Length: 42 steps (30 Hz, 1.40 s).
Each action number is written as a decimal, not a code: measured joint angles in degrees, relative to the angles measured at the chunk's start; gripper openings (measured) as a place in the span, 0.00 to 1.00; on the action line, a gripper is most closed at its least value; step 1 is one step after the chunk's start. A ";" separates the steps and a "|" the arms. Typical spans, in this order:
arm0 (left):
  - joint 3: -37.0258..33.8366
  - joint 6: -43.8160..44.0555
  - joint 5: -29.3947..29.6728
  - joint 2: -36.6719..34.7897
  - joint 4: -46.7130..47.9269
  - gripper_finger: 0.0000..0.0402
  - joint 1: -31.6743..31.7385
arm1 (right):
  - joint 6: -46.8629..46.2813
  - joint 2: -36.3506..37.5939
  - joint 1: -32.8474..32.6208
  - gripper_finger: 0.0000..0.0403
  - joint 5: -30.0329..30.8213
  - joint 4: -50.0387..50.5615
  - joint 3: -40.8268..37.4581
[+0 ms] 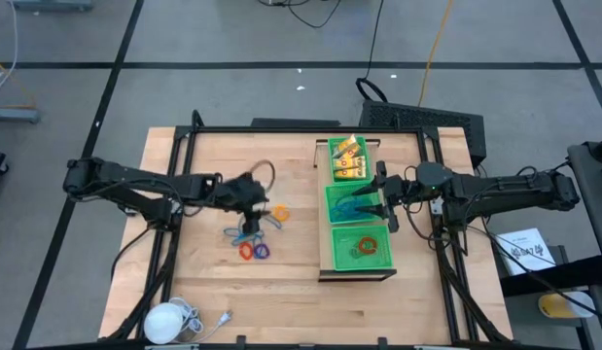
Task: Pick & Place Office Desk Supplies
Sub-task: Put the blue rubber band into the middle green bin
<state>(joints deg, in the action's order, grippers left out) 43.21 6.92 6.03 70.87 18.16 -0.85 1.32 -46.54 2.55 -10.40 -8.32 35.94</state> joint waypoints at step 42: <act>-4.64 0.05 -3.10 23.78 -12.47 0.14 2.98 | 0.00 -0.04 -0.02 0.42 0.01 0.02 0.02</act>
<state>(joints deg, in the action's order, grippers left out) 38.57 6.97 2.93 94.65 5.69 2.13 1.32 -46.59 2.52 -10.39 -8.29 35.97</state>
